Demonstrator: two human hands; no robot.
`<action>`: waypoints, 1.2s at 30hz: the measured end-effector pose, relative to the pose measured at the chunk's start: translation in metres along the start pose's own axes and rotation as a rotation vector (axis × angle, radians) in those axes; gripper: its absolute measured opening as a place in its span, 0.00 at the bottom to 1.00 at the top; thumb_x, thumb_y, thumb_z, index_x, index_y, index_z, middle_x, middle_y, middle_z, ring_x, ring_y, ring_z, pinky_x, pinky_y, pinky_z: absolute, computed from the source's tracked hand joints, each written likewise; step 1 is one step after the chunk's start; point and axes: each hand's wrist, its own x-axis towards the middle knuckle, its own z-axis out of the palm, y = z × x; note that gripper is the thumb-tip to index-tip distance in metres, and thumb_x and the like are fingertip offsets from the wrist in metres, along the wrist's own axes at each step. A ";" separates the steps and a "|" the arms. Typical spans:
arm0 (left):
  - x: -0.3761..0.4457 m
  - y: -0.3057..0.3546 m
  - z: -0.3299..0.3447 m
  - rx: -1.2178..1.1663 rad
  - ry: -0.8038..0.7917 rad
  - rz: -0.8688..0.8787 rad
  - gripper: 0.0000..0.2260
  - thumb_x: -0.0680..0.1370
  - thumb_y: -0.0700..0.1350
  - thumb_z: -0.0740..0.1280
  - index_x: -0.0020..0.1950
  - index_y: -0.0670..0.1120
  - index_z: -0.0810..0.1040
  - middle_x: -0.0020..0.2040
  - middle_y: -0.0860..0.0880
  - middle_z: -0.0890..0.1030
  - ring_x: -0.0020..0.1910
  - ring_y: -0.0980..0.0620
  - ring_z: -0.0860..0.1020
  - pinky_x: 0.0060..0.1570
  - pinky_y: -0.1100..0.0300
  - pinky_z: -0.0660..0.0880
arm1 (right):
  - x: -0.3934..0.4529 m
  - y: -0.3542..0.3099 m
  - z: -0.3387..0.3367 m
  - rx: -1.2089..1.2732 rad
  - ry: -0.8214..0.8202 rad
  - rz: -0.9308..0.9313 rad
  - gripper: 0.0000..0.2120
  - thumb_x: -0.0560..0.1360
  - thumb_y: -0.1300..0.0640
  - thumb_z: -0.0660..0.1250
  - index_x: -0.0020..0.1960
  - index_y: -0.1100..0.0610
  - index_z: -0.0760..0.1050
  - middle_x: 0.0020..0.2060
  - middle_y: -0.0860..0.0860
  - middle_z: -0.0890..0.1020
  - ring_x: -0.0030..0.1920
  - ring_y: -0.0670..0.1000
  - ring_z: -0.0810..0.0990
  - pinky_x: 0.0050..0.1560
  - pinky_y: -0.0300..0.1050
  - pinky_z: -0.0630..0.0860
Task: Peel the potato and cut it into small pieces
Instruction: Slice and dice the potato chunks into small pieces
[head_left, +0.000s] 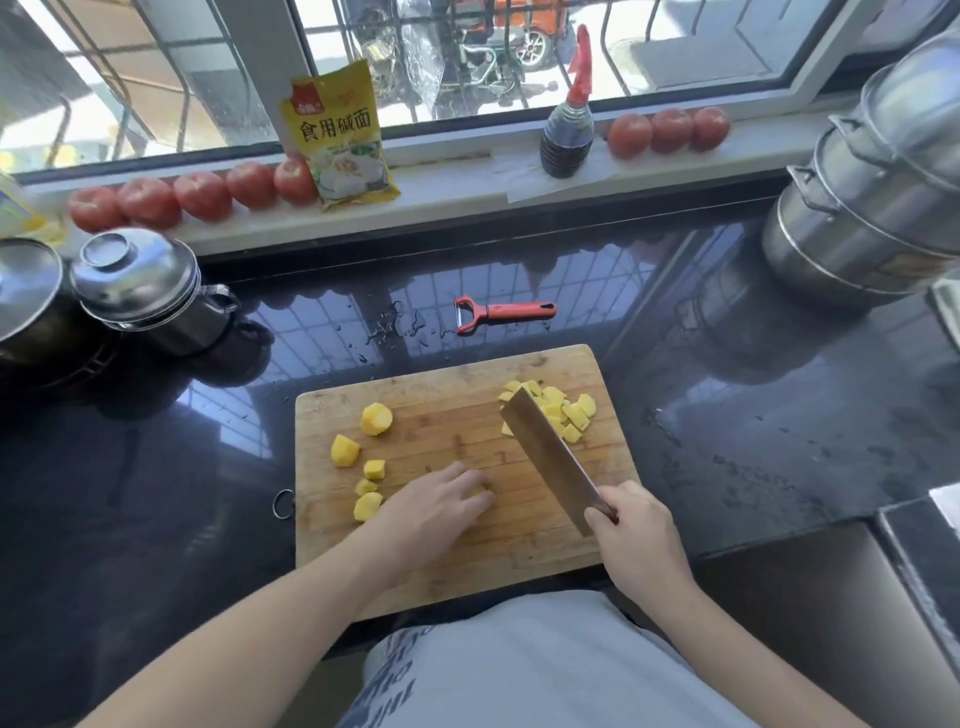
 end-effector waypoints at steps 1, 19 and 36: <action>0.002 0.002 -0.004 -0.039 -0.012 -0.034 0.14 0.83 0.47 0.67 0.68 0.46 0.76 0.66 0.47 0.78 0.63 0.47 0.77 0.59 0.52 0.79 | 0.000 0.000 -0.001 0.000 -0.001 -0.008 0.10 0.81 0.57 0.64 0.40 0.53 0.77 0.40 0.49 0.74 0.38 0.48 0.76 0.38 0.46 0.78; -0.030 0.016 0.015 -0.274 0.295 -0.262 0.06 0.82 0.46 0.66 0.53 0.45 0.79 0.54 0.49 0.79 0.52 0.49 0.79 0.50 0.54 0.80 | -0.001 0.001 -0.004 -0.082 -0.047 -0.162 0.09 0.81 0.56 0.62 0.43 0.52 0.75 0.40 0.44 0.74 0.40 0.47 0.75 0.42 0.49 0.77; -0.005 0.024 0.052 -0.140 0.545 -0.114 0.05 0.79 0.34 0.71 0.54 0.39 0.82 0.54 0.42 0.82 0.51 0.41 0.80 0.50 0.51 0.79 | -0.010 -0.021 0.006 -0.387 -0.121 -0.453 0.05 0.73 0.63 0.65 0.40 0.55 0.72 0.25 0.48 0.74 0.25 0.59 0.74 0.26 0.44 0.60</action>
